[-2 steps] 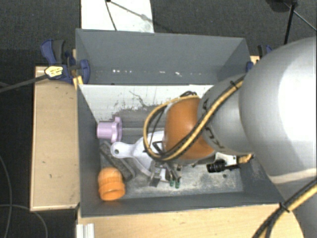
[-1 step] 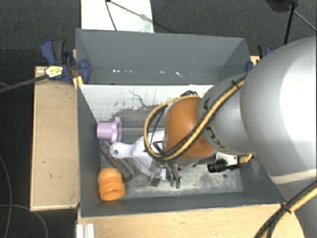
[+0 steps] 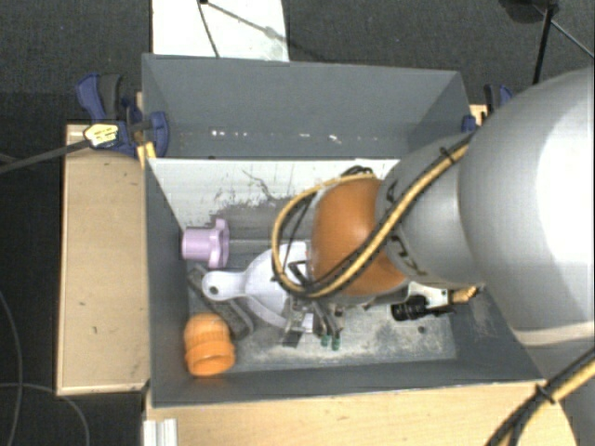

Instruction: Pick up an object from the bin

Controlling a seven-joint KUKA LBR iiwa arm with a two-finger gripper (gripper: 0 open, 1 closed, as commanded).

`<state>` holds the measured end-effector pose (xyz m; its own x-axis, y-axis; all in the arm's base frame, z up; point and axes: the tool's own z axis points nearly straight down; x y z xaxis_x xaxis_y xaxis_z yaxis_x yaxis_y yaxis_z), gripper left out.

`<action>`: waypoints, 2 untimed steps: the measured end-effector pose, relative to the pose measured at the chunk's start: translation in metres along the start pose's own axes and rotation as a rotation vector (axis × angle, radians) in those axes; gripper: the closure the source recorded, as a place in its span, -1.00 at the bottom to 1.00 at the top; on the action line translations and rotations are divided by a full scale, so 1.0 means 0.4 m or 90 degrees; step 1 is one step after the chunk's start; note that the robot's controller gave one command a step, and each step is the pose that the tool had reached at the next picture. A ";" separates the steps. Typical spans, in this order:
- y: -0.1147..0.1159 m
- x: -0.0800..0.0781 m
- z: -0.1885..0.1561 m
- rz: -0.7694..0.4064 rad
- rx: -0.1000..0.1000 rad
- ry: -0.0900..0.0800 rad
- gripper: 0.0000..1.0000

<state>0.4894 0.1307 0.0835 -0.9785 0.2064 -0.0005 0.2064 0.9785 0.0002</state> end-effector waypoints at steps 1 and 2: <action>0.000 -0.001 -0.018 0.000 0.000 -0.001 1.00; 0.001 -0.001 -0.033 0.000 -0.001 -0.001 1.00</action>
Offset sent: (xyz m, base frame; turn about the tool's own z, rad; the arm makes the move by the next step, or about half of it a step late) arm 0.0002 -0.0001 0.0168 0.0000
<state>0.4900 0.1308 0.0968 -0.9783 0.2071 -0.0024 0.2071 0.9783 0.0015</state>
